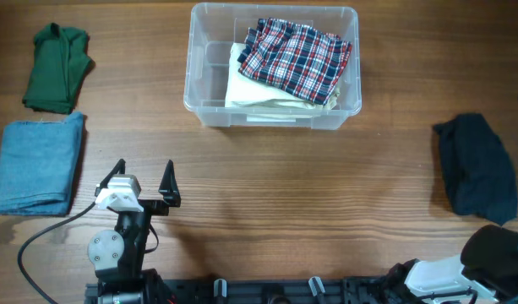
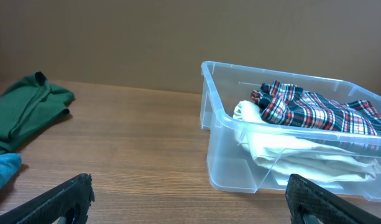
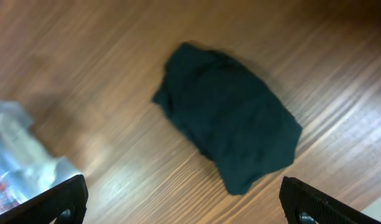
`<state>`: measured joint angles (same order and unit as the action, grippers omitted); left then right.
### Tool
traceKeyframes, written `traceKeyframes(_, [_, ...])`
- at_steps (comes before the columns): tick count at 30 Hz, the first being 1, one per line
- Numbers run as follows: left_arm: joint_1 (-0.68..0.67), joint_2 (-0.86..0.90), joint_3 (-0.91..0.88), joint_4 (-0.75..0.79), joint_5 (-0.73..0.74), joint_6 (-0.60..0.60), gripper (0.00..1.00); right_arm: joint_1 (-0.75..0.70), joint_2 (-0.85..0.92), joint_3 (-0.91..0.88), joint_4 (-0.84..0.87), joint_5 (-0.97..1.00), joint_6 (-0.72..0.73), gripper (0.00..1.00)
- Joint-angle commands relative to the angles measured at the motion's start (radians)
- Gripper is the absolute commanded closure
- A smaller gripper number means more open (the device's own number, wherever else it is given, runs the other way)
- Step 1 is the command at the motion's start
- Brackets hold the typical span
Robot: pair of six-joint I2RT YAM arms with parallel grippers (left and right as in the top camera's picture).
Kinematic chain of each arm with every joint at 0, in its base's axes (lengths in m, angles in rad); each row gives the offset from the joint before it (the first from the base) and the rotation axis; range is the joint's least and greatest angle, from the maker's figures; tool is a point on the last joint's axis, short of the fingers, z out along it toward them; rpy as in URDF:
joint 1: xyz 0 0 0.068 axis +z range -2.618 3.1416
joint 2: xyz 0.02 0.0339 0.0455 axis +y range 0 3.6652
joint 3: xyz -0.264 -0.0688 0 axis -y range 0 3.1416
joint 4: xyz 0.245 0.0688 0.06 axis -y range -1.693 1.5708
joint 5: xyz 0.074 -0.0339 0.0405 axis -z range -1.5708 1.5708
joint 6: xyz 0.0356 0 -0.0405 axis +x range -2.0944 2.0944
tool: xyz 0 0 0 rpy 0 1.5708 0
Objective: Pack container
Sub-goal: 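Withdraw the right gripper right toward the dark navy cloth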
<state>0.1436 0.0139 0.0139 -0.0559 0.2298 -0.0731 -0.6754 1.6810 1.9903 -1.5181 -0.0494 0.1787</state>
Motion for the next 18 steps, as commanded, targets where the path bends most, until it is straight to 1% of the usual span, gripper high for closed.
traceKeyframes(1, [0.005,-0.007,-0.008,0.0,-0.01,-0.013,0.0,-0.038,-0.001,-0.095,0.032,0.07,0.052,0.0])
traceKeyframes(6, [0.005,-0.007,-0.008,0.0,-0.01,-0.013,0.0,-0.09,-0.001,-0.278,0.118,0.079,0.097,0.0])
traceKeyframes(12, [0.005,-0.007,-0.008,0.0,-0.01,-0.013,0.0,-0.168,-0.001,-0.503,0.259,0.074,0.138,0.0])
traceKeyframes(18, [0.005,-0.007,-0.008,0.0,-0.01,-0.013,0.0,-0.267,-0.001,-0.616,0.361,0.071,0.139,0.0])
